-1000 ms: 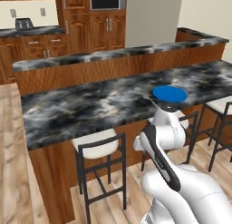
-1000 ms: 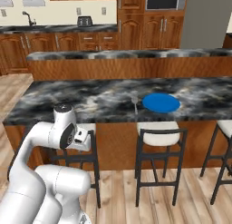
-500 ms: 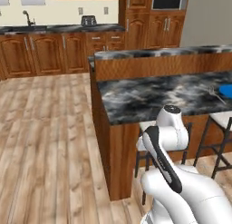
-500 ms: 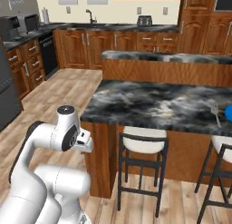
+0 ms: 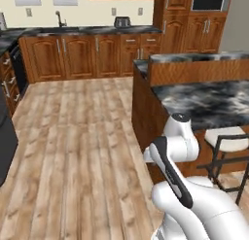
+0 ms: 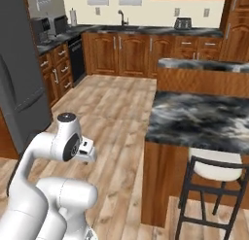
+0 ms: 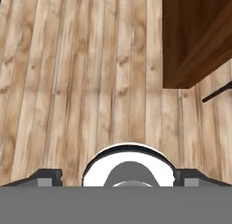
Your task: Take the fork and place it on the left side of the plate. Then take the spoon and place it on the right side of the plate. Make sure they're directly next to the plate.
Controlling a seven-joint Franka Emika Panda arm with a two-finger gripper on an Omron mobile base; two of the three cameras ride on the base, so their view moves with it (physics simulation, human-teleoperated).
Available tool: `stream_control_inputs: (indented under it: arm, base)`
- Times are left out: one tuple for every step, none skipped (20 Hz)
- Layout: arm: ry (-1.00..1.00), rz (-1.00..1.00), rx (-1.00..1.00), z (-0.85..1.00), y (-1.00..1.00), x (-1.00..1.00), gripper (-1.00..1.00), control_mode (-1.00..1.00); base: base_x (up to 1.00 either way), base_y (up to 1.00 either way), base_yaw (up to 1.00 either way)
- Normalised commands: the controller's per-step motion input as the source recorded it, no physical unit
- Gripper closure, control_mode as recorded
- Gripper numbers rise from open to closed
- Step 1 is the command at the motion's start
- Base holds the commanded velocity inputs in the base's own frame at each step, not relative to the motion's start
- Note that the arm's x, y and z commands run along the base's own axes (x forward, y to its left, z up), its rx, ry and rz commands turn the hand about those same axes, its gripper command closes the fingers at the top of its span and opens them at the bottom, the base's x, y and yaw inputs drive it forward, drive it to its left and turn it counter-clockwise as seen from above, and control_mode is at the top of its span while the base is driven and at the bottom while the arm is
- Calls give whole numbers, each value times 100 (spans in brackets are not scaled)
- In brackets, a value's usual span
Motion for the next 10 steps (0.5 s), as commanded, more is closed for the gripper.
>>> stream_control_inputs:
  arm:
    - [0,0,0,0,0,0,-100,100]
    - [0,0,0,0,0,0,-100,100]
    - [0,0,0,0,0,0,-100,100]
    - [0,0,0,0,0,0,-100,100]
    - [0,0,0,0,0,0,-100,100]
    - [0,0,0,0,0,0,-100,100]
    - [0,0,0,0,0,0,-100,100]
    - [0,0,0,0,0,0,-100,100]
    - [0,0,0,0,0,0,-100,100]
    - [0,0,0,0,0,0,-100,100]
  base:
    - [86,100,-7]
    - [100,100,-9]
    - [100,100,-15]
    - [100,100,-17]
    - [100,100,-17]
    - [100,100,-17]
    - [100,100,-17]
    - [100,100,-18]
    - [100,100,-18]
    - [100,100,-18]
